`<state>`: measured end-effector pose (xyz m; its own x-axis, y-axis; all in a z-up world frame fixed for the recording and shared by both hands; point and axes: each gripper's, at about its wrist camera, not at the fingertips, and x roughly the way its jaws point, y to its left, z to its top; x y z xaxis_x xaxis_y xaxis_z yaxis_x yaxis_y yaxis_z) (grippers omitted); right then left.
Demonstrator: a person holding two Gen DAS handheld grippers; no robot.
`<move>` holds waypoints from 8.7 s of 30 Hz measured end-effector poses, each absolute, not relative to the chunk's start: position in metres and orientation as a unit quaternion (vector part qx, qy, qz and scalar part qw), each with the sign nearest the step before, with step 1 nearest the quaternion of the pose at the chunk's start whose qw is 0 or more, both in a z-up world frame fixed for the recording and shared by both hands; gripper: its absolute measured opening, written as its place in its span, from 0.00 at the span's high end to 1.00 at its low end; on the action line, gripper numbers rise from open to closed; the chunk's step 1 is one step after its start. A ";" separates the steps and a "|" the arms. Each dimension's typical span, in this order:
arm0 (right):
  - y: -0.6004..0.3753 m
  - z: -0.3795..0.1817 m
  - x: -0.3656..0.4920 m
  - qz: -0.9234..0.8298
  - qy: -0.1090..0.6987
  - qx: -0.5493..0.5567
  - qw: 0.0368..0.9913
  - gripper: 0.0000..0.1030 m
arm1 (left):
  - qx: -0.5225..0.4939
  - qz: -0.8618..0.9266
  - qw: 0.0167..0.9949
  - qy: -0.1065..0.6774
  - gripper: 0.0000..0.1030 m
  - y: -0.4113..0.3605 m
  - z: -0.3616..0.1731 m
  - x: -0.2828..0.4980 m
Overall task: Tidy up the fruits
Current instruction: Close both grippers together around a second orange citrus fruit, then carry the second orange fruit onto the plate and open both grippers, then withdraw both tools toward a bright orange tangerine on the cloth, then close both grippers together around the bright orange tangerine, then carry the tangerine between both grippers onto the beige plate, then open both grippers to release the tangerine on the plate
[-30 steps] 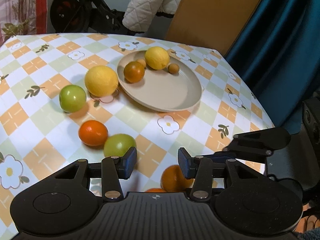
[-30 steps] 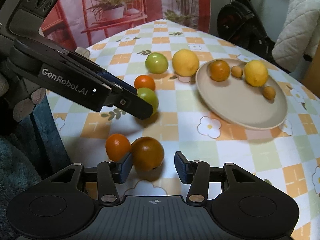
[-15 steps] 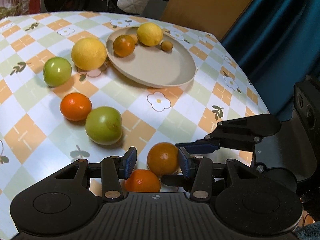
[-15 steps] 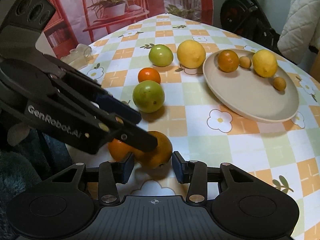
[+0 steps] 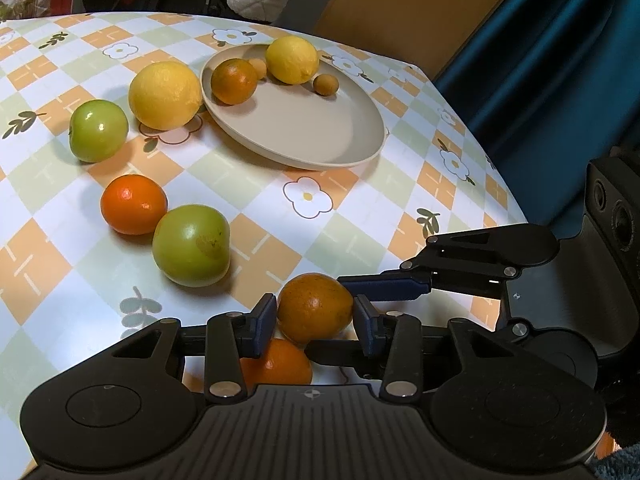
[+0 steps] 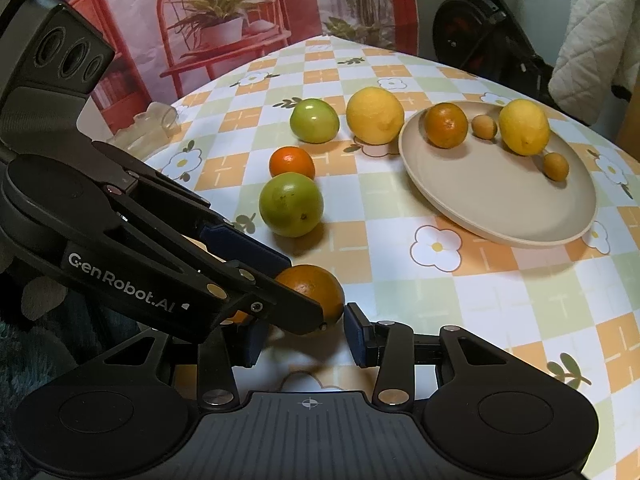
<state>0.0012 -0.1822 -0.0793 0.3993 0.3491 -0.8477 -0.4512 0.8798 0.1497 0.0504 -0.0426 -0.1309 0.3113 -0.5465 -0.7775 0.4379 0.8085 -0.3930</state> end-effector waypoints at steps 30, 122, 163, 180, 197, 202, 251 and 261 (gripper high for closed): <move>-0.212 -0.028 0.059 0.172 0.405 -0.057 0.896 0.64 | -0.019 -0.318 0.856 0.407 0.58 -0.079 -0.066 0.112; -0.168 -0.057 0.028 0.226 0.461 -0.101 0.852 0.63 | -0.041 -0.265 0.852 0.449 0.58 -0.002 -0.087 0.066; -0.154 -0.091 0.012 0.263 0.525 -0.070 0.807 0.71 | -0.055 -0.292 0.809 0.507 0.56 -0.007 -0.132 0.053; -0.168 -0.081 0.020 0.230 0.496 -0.077 0.834 0.72 | -0.051 -0.315 0.816 0.481 0.62 -0.033 -0.125 0.068; -0.204 -0.023 0.060 0.181 0.415 -0.099 0.886 0.71 | -0.063 -0.332 0.848 0.409 0.65 -0.068 -0.062 0.122; -0.217 -0.017 0.076 0.164 0.405 -0.107 0.893 0.71 | -0.055 -0.340 0.848 0.403 0.65 -0.084 -0.058 0.140; -0.279 -0.061 0.136 0.044 0.412 -0.006 0.910 0.71 | -0.028 -0.311 0.851 0.423 0.64 -0.117 -0.076 0.204; -0.242 -0.042 0.101 0.058 0.384 0.005 0.921 0.71 | -0.029 -0.300 0.869 0.392 0.64 -0.066 -0.047 0.171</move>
<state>0.1009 -0.2418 -0.0419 0.6980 0.1105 -0.7076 -0.1024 0.9933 0.0542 0.1712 -0.0657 -0.0475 0.5133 -0.5438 -0.6639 0.4984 0.8187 -0.2853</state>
